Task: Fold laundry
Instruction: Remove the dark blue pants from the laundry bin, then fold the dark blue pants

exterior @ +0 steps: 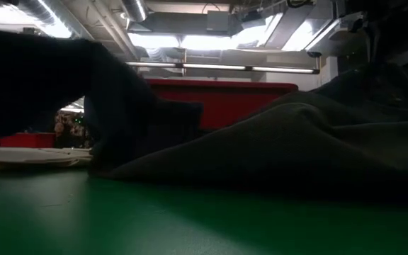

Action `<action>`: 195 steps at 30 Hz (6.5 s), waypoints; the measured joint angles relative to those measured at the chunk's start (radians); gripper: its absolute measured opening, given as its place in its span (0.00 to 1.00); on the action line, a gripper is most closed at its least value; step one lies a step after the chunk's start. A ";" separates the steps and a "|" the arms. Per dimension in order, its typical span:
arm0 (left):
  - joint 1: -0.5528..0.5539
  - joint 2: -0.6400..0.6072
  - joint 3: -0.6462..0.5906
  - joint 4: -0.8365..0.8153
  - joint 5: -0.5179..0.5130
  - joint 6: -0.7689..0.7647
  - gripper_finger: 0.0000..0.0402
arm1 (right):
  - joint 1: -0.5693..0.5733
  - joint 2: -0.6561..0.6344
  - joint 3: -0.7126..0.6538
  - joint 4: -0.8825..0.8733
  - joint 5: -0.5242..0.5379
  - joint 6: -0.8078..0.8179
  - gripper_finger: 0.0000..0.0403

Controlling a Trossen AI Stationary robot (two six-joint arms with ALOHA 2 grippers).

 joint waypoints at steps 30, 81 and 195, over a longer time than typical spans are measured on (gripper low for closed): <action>-0.004 0.000 -0.023 0.007 -0.071 0.000 0.00 | 0.418 0.010 0.000 0.418 -0.321 0.113 0.49; -0.004 0.000 -0.023 0.031 -0.130 0.001 0.00 | 1.086 0.508 -0.001 0.408 -0.184 0.408 0.49; -0.343 0.001 -0.023 -0.015 0.563 -0.742 0.00 | 1.135 0.827 0.000 0.087 -0.658 0.310 0.03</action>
